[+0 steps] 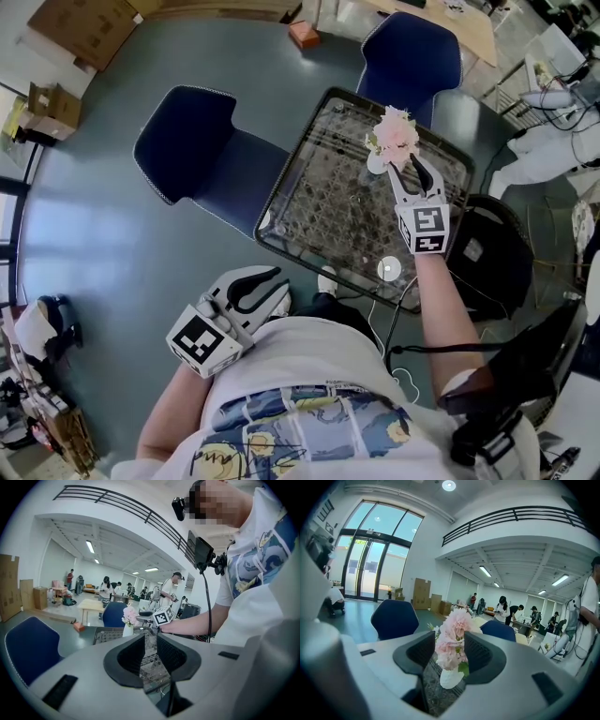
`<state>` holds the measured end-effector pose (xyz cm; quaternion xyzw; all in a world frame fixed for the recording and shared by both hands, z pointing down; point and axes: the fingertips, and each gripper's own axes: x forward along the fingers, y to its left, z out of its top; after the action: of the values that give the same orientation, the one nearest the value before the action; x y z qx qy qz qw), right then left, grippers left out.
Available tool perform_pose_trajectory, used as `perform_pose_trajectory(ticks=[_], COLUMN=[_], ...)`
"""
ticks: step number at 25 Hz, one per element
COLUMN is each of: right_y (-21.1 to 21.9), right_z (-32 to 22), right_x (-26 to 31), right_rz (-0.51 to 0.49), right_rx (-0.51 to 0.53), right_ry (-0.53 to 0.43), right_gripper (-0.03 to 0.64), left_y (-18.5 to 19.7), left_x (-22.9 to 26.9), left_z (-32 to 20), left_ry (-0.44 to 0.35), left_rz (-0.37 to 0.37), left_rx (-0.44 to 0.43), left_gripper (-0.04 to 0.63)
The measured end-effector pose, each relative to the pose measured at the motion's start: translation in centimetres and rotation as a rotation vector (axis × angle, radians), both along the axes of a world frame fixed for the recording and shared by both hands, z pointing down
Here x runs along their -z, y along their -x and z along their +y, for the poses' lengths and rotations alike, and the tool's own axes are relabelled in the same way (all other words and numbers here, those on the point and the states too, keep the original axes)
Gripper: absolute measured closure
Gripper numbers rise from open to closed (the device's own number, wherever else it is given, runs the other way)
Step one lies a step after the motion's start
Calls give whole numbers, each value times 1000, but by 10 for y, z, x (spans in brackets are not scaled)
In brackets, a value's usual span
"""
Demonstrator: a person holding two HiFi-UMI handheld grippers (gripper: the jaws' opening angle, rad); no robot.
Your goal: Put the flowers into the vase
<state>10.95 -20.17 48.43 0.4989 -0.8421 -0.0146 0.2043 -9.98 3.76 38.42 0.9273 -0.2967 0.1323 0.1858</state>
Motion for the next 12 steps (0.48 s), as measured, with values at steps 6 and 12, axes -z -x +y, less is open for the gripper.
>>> perform_pose_trajectory(ticks=[6, 12], right_y=[0, 4], right_z=[7, 25], right_x=[11, 19], right_rz=[6, 3], right_rx=[-10, -23], right_ry=[-15, -31], right_gripper=[440, 440], left_y=[4, 7], left_x=[1, 5], left_z=[5, 13], left_ry=[1, -20], left_rz=[-6, 6], left_rx=[-17, -35], left_gripper=[532, 531])
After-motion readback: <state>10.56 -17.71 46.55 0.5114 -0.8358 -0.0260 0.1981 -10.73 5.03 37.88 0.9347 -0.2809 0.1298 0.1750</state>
